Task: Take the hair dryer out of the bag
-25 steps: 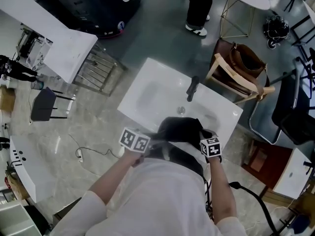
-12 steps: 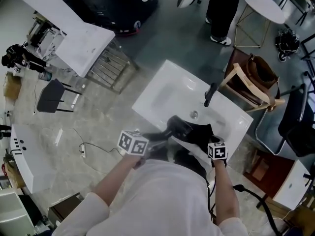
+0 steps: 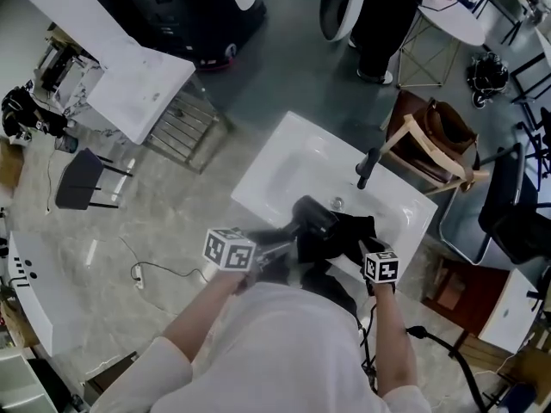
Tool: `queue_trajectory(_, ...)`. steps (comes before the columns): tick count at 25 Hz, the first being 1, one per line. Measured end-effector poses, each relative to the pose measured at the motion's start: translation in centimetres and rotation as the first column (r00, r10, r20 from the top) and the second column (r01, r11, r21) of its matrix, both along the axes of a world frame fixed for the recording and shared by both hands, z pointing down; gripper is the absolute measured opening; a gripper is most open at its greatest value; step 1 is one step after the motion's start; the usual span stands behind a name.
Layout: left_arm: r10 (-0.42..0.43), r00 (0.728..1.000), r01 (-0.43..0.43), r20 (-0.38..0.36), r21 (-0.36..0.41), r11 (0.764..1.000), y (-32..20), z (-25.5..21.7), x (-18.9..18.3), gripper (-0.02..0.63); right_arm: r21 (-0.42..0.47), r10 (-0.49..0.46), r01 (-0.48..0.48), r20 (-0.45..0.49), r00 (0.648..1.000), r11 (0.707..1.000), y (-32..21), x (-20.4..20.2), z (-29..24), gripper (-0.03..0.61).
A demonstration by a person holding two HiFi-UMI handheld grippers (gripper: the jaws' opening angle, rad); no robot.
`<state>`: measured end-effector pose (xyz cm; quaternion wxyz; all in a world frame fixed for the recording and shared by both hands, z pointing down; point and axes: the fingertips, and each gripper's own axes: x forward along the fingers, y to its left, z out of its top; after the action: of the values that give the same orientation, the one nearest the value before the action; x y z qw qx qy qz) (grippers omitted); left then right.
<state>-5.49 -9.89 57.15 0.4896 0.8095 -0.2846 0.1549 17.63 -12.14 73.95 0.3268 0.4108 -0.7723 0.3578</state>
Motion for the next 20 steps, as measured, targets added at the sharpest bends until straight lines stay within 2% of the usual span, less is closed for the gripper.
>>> queue_trajectory(3, 0.012, 1.000, -0.012, -0.027, 0.008, 1.000, -0.5, -0.2, -0.9, 0.225, 0.013, 0.060, -0.060, -0.005, 0.998, 0.998, 0.4, -0.1, -1.1, 0.121)
queue_trajectory(12, 0.073, 0.995, -0.069, -0.071, 0.056, 0.996, -2.2, -0.9, -3.1, 0.225, 0.091, 0.221, -0.226, 0.055, 0.974, 0.970, 1.6, -1.5, -6.3, 0.105)
queue_trajectory(16, 0.105, 0.990, -0.098, -0.096, 0.074, 0.992, -3.5, -1.0, -3.2, 0.225, 0.164, 0.266, -0.279, 0.098, 0.959, 0.946, 1.1, -2.6, -9.6, 0.087)
queue_trajectory(20, 0.135, 0.983, -0.122, -0.124, 0.106, 0.987, -4.3, -1.9, -2.9, 0.225, 0.242, 0.317, -0.345, 0.146, 0.937, 0.907, 1.2, -3.4, -13.4, 0.070)
